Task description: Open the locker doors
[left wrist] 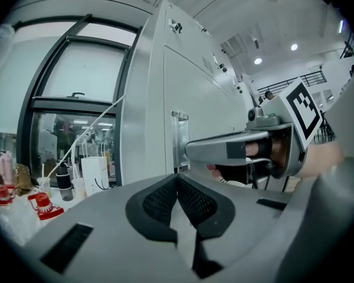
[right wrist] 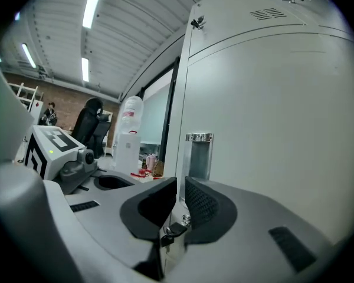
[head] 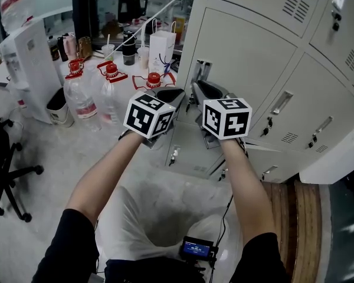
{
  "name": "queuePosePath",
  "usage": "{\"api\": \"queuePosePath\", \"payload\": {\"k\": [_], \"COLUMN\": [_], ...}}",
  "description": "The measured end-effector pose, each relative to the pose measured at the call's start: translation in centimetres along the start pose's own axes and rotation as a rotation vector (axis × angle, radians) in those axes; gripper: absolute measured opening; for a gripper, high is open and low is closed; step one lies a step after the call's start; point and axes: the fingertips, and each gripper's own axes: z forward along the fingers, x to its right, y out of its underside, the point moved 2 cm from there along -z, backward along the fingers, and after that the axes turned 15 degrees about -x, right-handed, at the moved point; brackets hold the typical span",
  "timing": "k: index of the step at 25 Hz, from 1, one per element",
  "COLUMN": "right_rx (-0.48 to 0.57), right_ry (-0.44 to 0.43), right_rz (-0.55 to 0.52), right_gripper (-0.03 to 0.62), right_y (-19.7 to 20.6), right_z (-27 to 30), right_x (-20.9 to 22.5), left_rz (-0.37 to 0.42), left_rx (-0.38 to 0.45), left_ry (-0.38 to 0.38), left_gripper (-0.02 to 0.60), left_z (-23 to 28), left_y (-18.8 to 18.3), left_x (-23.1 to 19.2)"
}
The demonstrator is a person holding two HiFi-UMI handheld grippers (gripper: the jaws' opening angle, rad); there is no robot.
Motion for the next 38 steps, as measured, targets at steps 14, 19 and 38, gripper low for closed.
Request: {"api": "queuePosePath", "payload": {"k": [14,19,38], "right_rx": [0.007,0.007,-0.027], "right_ry": [0.04,0.029,-0.033], "right_rz": [0.061,0.066,0.058], "right_gripper": [0.107,0.107,0.072], "right_y": [-1.4,-1.5,-0.8], "right_z": [1.5,2.0,-0.4], "right_x": [-0.1,-0.3,-1.6], "left_rz": [0.01,0.009,0.039], "left_rx": [0.018,0.018,0.003], "left_ry": [0.005,0.008,0.03], "left_gripper": [0.02,0.02,0.02], "left_z": [-1.0,-1.1,-1.8], "left_y": [0.0,0.3,2.0], "left_x": [-0.9,-1.3,-0.4]}}
